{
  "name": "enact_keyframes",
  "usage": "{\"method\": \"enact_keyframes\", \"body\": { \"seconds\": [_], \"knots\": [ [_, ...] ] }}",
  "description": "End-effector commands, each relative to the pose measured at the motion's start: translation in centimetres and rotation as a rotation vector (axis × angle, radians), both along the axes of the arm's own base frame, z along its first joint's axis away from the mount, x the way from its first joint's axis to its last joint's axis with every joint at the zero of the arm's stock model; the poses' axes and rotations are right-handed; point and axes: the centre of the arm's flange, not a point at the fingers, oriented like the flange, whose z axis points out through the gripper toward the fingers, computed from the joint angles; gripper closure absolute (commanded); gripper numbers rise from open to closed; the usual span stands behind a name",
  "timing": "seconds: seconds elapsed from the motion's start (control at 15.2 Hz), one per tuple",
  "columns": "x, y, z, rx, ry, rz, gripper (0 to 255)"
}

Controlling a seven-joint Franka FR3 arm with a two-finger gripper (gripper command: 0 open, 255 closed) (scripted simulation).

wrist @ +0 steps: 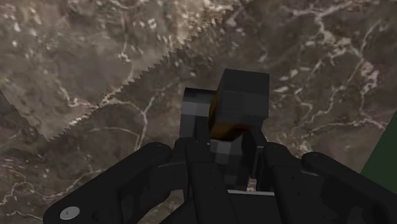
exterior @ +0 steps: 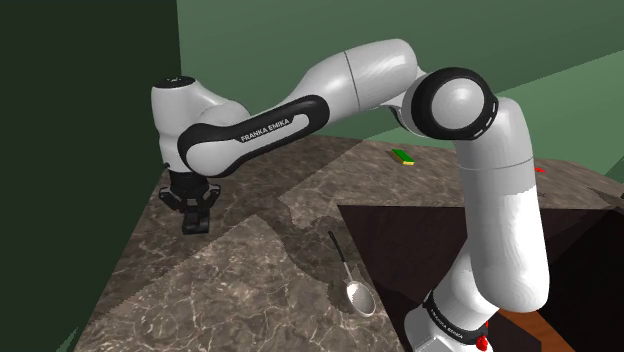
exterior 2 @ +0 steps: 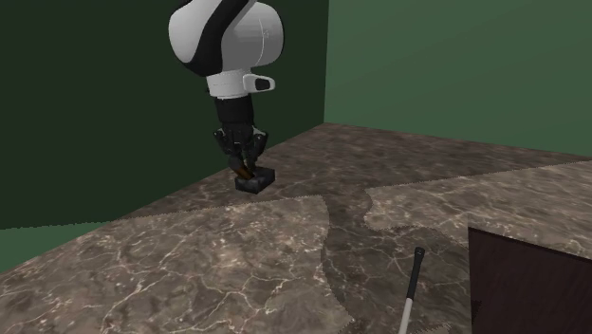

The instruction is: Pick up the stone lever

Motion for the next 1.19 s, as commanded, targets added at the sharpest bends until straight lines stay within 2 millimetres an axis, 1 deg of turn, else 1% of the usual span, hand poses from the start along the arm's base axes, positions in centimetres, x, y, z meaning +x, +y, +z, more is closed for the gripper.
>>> {"method": "enact_keyframes", "body": {
  "seconds": [0.0, 0.26, 1.12],
  "knots": [
    [0.0, 0.0, -0.1, 0.0, 0.001, 0.001, 255],
    [-0.1, -0.1, -0.2, 0.0, 0.001, 0.001, 255],
    [-0.1, -0.1, 6.7, 0.0, 0.001, 0.001, 255]
  ]
}}
